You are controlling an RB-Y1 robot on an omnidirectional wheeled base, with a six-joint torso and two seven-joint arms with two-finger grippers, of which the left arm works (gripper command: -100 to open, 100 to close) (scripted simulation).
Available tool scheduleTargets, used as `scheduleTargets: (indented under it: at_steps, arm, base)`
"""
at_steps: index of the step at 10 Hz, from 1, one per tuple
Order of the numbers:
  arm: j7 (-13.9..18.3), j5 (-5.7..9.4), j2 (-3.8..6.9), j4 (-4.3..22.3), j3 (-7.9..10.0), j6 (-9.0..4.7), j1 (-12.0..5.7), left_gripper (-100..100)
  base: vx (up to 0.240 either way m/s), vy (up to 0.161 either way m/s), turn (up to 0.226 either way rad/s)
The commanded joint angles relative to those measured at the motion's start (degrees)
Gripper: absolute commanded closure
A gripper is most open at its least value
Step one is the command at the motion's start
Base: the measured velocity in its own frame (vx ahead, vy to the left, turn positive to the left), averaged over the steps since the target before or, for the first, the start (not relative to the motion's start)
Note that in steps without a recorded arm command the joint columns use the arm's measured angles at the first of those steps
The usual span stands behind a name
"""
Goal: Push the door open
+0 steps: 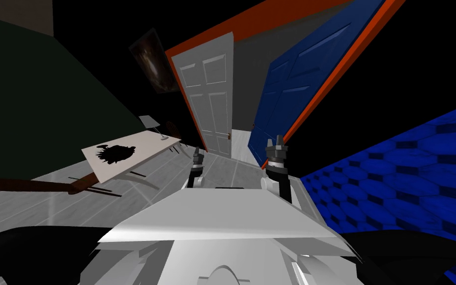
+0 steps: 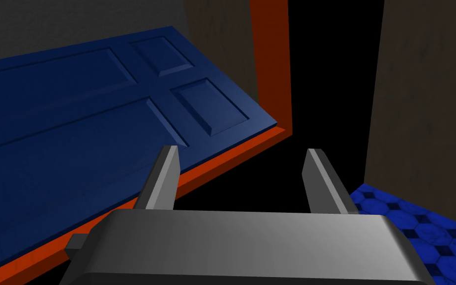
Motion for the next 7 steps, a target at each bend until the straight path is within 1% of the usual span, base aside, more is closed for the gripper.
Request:
scheduleTargets:
  at_steps: [1, 7]
  arm:
    - [0.0, 0.09, 0.18, 2.2, -0.28, -0.25, -0.88, -100]
    - [-0.1, 0.37, 0.39, 11.2, -1.3, -1.28, -4.79, -100]
  base:
    - [0.106, 0.006, -0.058]
    - [0.095, 0.0, -0.056]
